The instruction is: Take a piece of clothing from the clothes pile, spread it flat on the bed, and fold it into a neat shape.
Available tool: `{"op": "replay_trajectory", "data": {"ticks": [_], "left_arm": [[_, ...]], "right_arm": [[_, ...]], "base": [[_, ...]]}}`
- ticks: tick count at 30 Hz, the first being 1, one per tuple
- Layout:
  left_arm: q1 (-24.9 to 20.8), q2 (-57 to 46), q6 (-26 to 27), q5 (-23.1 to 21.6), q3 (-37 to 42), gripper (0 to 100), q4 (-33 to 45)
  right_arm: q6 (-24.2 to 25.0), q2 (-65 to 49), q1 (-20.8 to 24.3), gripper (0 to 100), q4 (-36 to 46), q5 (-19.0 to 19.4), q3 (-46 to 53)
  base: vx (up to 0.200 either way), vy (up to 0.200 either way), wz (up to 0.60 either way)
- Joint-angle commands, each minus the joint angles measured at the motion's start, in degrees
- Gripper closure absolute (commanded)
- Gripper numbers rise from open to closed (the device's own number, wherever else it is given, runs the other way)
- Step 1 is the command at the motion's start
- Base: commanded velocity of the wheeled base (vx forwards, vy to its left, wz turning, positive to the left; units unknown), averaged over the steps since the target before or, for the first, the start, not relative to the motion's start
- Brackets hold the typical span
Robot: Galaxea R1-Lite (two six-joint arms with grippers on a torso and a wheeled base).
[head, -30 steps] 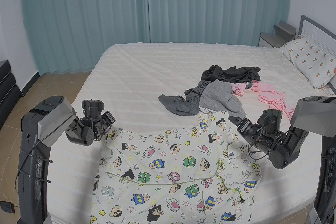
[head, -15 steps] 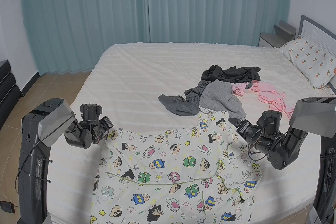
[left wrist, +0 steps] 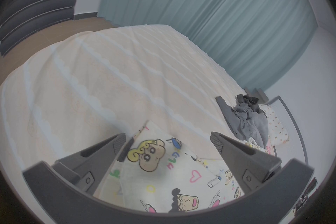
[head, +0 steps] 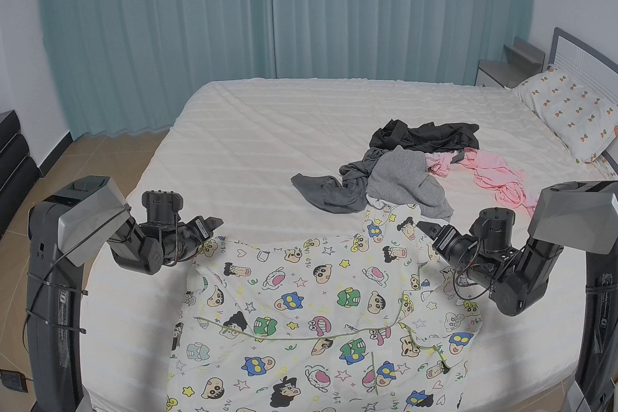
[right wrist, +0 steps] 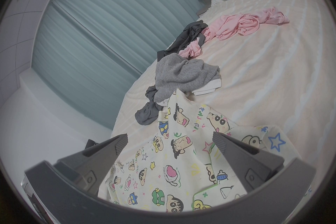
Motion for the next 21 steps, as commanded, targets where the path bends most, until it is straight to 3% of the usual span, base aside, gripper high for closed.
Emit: {"op": "replay_trajectory", "data": {"ticks": [1, 11, 21], "left_arm": [[0.1, -0.6, 1.3, -1.7, 0.4, 0, 0.0], [-0.2, 3.0, 5.7, -2.1, -1.1, 0, -0.1], [-0.3, 3.6, 5.8, -2.1, -2.4, 0, 0.0]], "right_arm": [[-0.1, 0.3, 0.1, 0, -0.2, -0.1, 0.4], [0.0, 0.3, 0.4, 0, -0.3, 0.1, 0.4], [-0.1, 0.3, 0.5, 0, -0.3, 0.1, 0.3]], "base": [[0.0, 0.0, 0.0], [0.0, 0.0, 0.0], [0.0, 0.0, 0.0]]}}
